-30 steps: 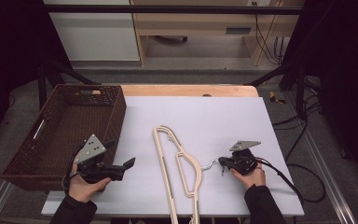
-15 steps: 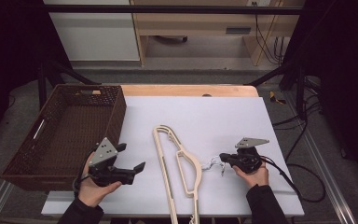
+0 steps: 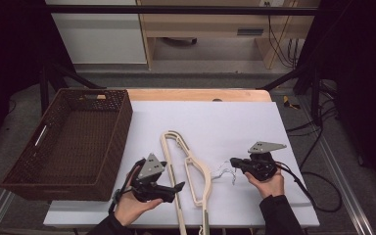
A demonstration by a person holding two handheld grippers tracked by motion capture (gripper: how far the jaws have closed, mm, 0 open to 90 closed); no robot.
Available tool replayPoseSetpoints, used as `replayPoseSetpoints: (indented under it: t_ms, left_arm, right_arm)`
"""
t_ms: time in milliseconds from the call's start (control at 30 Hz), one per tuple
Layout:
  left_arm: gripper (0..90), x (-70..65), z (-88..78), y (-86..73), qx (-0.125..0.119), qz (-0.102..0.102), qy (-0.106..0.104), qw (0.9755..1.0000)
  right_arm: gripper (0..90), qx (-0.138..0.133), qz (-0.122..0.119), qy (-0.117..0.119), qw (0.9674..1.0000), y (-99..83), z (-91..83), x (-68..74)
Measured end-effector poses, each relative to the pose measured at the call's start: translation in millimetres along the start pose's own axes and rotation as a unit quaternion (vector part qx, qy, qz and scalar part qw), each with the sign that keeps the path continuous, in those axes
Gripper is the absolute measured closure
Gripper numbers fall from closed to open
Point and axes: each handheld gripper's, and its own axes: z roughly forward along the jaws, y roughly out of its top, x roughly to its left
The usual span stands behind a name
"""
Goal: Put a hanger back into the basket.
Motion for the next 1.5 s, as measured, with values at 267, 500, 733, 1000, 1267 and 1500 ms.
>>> replayPoseSetpoints:
  t_ms: [267, 500, 733, 1000, 1267, 1500]
  left_arm:
    - [19.8, -25.8, 52.9, 3.5, 0.05, -0.008, -0.033, 0.9982]
    - [29.1, -37.5, 80.6, -0.9, 0.085, -0.016, -0.049, 0.9951]
    - [47.4, -39.1, 91.9, -5.2, 0.101, -0.043, -0.064, 0.9919]
    - [63.6, -39.2, 93.4, -5.3, 0.1, -0.072, -0.06, 0.9906]
    - [70.2, -37.4, 84.4, -3.2, 0.091, -0.097, -0.035, 0.9904]
    - [74.7, -27.7, 67.5, -1.0, 0.081, -0.1, -0.017, 0.9915]
  right_arm:
    - [88.5, -0.002, -0.018, 0.002, 0.9998, 3.5, -2.8, 4.2]
    - [88.5, -0.003, -0.013, 0.002, 0.9999, 4.8, -4.6, 6.3]
    - [88.5, -0.001, -0.009, 0.002, 1.0, 5.3, -5.6, 7.6]
    - [88.4, 0.001, -0.013, 0.003, 0.9999, 5.7, -6.5, 7.4]
    - [87.3, -0.01, -0.02, 0.011, 0.9997, 7.3, -10.7, 7.8]
    - [77.9, -0.049, -0.028, 0.051, 0.9971, 12.3, -20.2, 12.3]
